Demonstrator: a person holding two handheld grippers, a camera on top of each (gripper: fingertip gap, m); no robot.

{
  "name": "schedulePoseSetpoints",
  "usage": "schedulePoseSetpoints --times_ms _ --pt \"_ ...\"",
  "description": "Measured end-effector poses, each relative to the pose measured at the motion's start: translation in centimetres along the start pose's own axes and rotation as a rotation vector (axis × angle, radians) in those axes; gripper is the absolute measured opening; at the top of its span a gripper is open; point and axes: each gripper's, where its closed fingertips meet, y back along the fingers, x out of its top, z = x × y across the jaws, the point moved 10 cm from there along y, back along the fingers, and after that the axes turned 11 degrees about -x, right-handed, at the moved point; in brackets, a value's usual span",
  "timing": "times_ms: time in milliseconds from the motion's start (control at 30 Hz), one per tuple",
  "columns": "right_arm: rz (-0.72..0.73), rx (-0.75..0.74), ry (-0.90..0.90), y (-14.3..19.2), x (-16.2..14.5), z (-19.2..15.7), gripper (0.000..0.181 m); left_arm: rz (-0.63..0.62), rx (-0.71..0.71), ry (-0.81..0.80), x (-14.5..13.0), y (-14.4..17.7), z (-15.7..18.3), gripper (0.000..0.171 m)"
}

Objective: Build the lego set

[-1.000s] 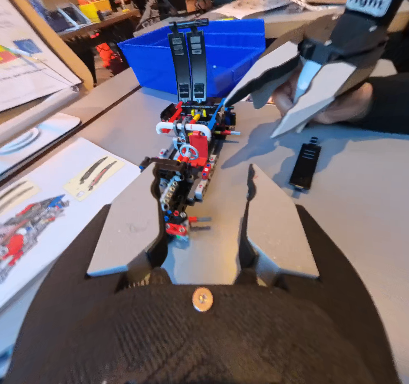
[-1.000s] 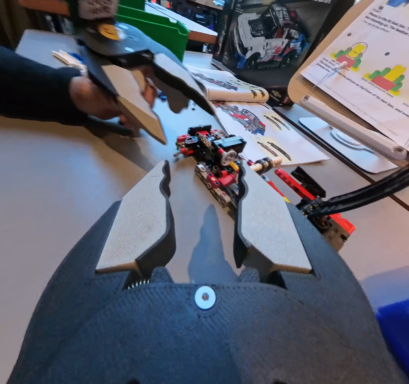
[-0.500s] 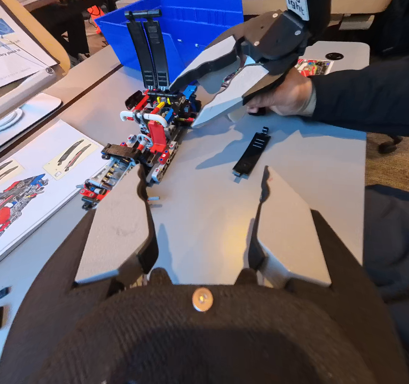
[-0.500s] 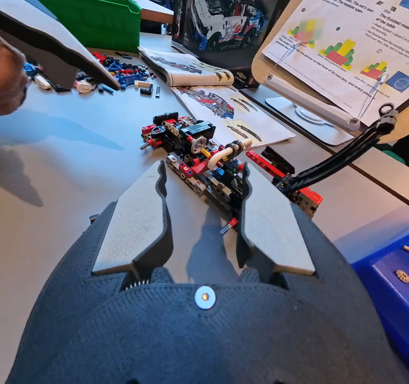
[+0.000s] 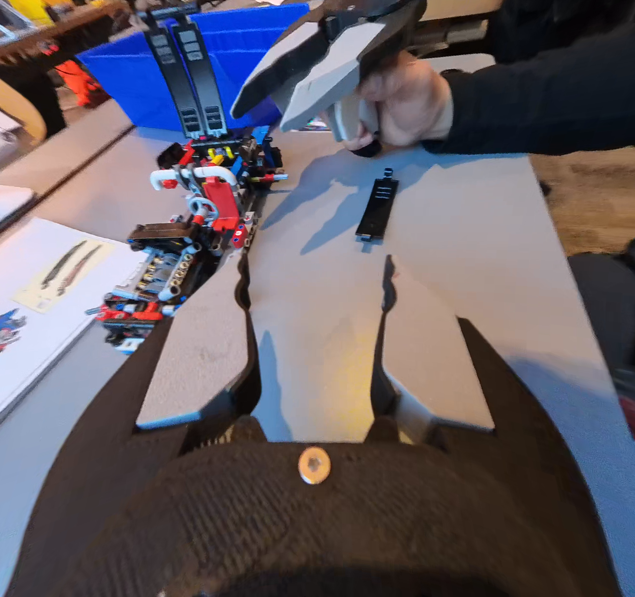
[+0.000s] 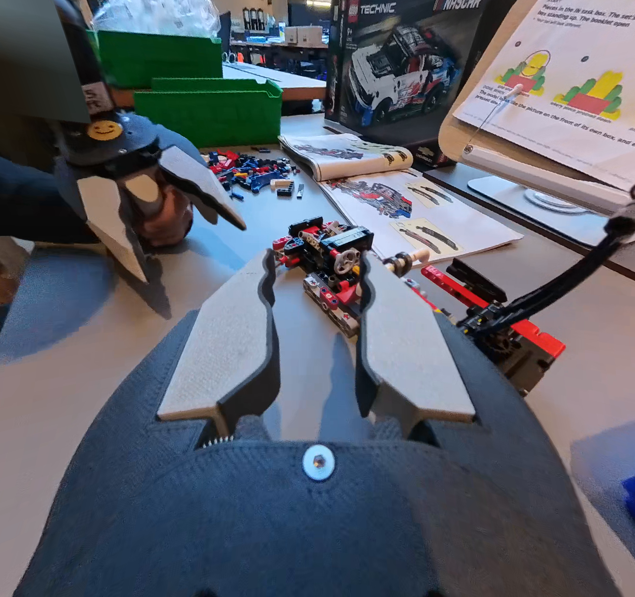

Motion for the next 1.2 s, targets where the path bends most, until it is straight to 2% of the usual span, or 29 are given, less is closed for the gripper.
schedulePoseSetpoints --times_ms 233,367,500,733,933,1200 --pt "-0.081 0.059 0.083 -1.0 -1.0 -1.3 0.039 0.042 -0.110 0.067 0.1 0.1 -0.5 0.067" --pt "-0.079 0.083 0.050 -1.0 -1.1 -1.0 0.039 0.061 -0.136 0.063 0.2 0.1 -0.6 0.064" --pt "-0.057 0.095 -0.001 -0.8 -0.7 -0.8 0.039 0.069 -0.134 0.063 0.2 0.1 -0.7 0.063" --pt "-0.082 0.081 0.114 -1.0 -0.8 -2.4 0.037 0.101 -0.107 0.041 0.3 0.4 -0.6 0.052" --pt "-0.086 0.060 0.138 -0.6 -1.1 -3.0 0.036 0.107 -0.040 0.048 0.3 0.5 -0.8 0.056" --pt "-0.102 0.071 0.110 -0.4 -1.2 -2.8 0.039 0.118 -0.061 0.070 0.3 0.6 -1.0 0.056"
